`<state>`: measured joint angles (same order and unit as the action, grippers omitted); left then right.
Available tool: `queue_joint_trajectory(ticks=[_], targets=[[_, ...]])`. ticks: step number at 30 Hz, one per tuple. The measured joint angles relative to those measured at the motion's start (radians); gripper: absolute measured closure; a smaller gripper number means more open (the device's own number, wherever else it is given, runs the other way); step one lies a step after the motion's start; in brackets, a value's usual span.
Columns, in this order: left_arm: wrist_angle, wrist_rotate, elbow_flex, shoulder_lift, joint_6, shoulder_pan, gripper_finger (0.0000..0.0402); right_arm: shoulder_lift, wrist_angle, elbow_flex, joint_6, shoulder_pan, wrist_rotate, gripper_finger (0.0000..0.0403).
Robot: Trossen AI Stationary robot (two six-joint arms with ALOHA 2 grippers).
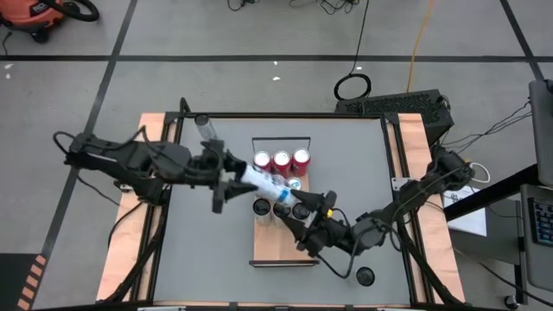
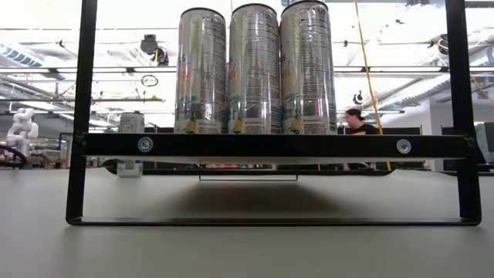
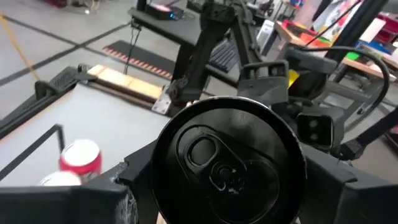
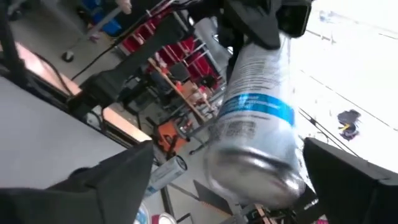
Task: Place canned beverage on shelf
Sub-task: Put the middle white-blue soda can on the shelf
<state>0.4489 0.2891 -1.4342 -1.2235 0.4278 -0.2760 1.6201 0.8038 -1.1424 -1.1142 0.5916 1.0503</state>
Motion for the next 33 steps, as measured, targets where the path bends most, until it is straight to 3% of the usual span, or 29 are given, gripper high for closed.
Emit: queue_joint_trajectory(ticks=[5, 11, 17, 27, 33], targets=[[-0.092, 0.026, 0.000, -0.059, -0.022, -0.038, 0.0137, 0.023, 0.033, -0.012, 0.001, -0.039, 0.033, 0.0013], [-0.089, 0.040, 0.000, -0.075, -0.025, -0.048, 0.0137, 0.027, 0.066, -0.012, 0.018, -0.056, 0.089, 0.0027], [-0.057, 0.131, 0.000, -0.073, -0.023, -0.048, 0.0137, 0.027, 0.105, -0.012, -0.010, -0.056, 0.102, 0.0078], [-0.045, 0.126, 0.000, -0.073, -0.012, -0.048, 0.0136, 0.027, 0.081, -0.012, -0.016, -0.060, 0.104, 0.0199], [-0.035, 0.122, 0.000, -0.073, -0.033, -0.058, 0.0132, 0.027, 0.056, -0.012, -0.006, -0.059, 0.107, 0.0212]])
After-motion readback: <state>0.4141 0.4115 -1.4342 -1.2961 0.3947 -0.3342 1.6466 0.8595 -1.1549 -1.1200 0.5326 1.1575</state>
